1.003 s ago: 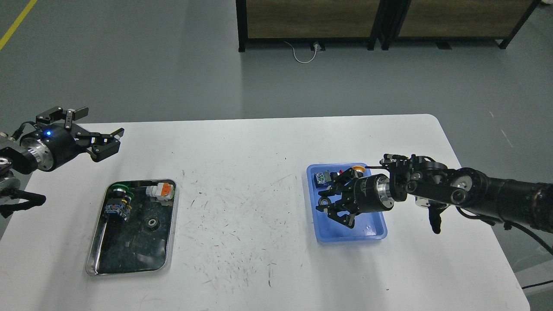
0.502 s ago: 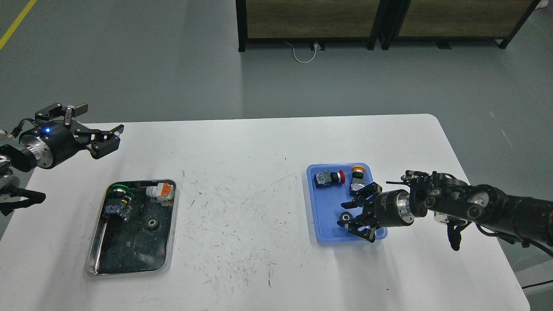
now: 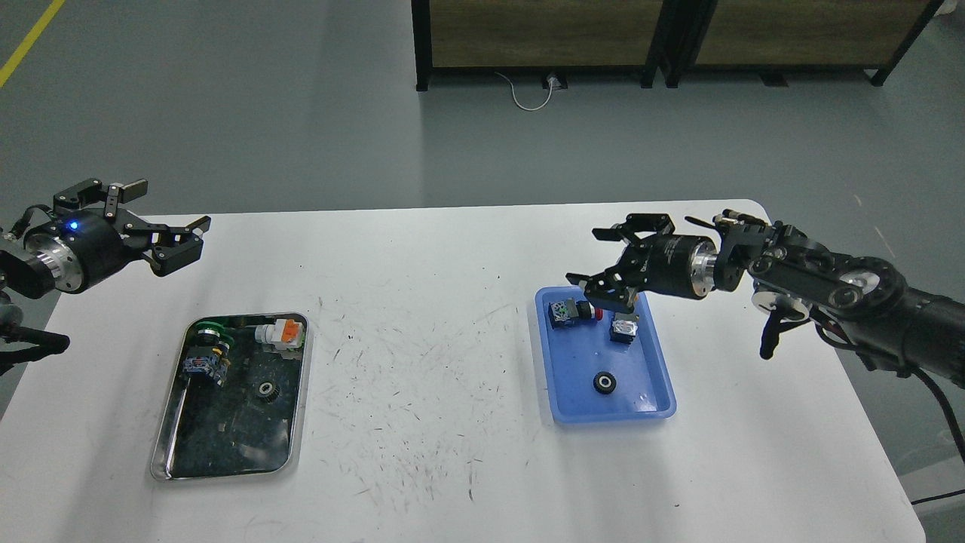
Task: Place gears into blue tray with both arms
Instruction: 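Raise the right arm away and lower the left gripper into the metal tray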
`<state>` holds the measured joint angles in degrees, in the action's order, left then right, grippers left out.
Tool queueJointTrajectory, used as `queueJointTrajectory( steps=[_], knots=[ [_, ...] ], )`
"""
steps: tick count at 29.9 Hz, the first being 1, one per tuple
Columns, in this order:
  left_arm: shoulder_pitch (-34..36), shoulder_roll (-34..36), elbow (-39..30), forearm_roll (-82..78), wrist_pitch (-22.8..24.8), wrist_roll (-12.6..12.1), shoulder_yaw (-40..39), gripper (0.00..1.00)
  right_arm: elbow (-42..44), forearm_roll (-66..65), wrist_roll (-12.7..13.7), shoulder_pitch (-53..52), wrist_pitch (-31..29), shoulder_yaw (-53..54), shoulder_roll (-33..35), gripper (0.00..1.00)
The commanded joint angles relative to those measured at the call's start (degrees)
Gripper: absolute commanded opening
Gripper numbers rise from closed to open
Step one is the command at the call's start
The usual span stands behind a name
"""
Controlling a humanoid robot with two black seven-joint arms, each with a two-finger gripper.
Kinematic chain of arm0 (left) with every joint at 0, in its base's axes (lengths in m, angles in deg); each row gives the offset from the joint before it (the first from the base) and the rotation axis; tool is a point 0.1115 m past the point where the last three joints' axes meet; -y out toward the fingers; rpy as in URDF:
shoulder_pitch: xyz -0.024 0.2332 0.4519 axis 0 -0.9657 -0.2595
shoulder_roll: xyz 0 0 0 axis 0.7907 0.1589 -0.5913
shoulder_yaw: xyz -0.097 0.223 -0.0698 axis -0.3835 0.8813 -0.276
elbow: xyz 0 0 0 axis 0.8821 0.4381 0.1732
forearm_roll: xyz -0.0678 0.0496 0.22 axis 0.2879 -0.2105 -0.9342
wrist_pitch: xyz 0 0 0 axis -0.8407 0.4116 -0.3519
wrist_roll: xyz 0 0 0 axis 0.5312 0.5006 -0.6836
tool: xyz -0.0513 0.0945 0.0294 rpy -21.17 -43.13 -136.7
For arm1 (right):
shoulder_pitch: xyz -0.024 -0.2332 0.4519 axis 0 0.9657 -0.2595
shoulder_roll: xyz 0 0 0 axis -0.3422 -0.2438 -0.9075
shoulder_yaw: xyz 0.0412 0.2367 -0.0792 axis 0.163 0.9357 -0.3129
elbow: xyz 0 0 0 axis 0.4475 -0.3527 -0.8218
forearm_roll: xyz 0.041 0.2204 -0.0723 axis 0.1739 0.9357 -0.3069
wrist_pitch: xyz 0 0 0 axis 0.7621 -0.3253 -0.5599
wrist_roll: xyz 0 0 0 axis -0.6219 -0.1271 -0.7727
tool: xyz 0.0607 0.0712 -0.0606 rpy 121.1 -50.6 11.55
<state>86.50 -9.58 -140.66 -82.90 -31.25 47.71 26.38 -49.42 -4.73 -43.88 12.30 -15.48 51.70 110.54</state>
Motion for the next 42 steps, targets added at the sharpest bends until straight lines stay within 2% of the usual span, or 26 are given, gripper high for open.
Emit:
queueJointTrajectory(
  steps=[1,3,5,9,13,20,29,34,42],
  knots=[
    [-0.41,1.08,-0.15,1.32,2.59,2.84,1.13,0.97,3.61,1.59,0.09,-1.64,0.13,6.53,0.23,0.86],
    [-1.11,1.87,-0.59,1.32,4.26,3.89,1.49,0.94,5.63,1.68,0.18,-1.73,0.22,10.05,0.23,0.86],
    [-1.90,3.18,-1.91,0.79,6.63,5.99,1.66,0.94,7.56,1.85,0.27,-1.81,0.40,12.60,0.14,0.86],
    [-2.78,4.59,-2.79,-2.18,12.17,13.29,3.94,0.94,11.08,1.85,0.27,-2.16,1.19,15.42,0.32,0.87],
    [-2.87,4.42,-2.79,-8.25,13.14,20.06,7.98,0.94,13.45,1.85,0.36,-2.60,2.33,17.62,0.76,0.87],
    [-3.04,1.26,-2.35,-14.23,12.27,20.30,15.71,0.94,15.74,1.85,0.44,-3.04,3.83,17.97,0.93,0.88],
    [-4.27,-2.26,-0.86,-21.26,6.12,20.30,21.52,0.94,15.75,1.85,0.62,-3.13,3.83,17.89,2.51,0.88],
    [-4.27,-4.10,2.39,-27.07,2.51,20.30,24.60,0.93,15.75,1.85,0.62,-3.13,4.35,17.80,3.04,0.88],
    [-3.92,-9.02,10.91,-27.16,2.86,20.30,27.06,0.94,15.75,1.85,0.62,-3.13,4.44,17.71,3.13,0.88]
  ],
)
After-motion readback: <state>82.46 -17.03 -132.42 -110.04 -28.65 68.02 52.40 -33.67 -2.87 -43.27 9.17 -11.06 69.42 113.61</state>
